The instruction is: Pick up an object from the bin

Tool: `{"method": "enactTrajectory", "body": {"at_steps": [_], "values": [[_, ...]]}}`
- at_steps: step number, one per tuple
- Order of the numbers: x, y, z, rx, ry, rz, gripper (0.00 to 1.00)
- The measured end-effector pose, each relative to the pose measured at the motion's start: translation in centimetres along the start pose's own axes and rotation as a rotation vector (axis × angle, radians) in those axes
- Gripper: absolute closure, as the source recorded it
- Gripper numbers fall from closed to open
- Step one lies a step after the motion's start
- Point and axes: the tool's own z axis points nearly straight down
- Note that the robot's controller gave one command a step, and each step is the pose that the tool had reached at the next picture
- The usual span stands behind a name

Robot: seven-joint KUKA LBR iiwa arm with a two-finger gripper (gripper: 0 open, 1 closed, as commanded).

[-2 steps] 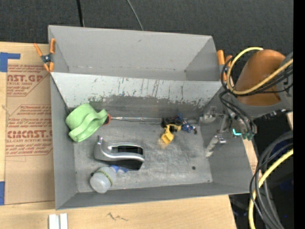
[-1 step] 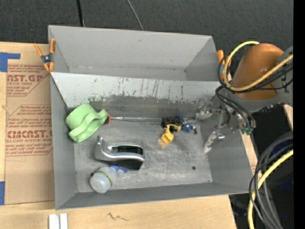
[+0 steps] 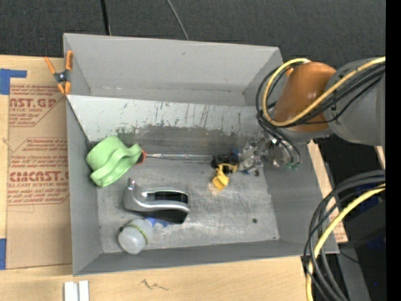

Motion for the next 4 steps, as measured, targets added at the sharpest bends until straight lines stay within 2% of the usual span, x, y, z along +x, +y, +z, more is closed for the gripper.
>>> {"method": "enactTrajectory", "body": {"at_steps": [1,2,3,4], "values": [[1.8,-0.3,0.8,-0.006,0.078,-0.002,0.00],[1.8,-0.3,0.8,-0.005,0.076,-0.002,0.00],[2.7,4.9,-2.4,-0.010,0.070,-0.058,0.00],[1.7,7.5,-4.2,-0.016,0.055,-0.133,0.00]]}}
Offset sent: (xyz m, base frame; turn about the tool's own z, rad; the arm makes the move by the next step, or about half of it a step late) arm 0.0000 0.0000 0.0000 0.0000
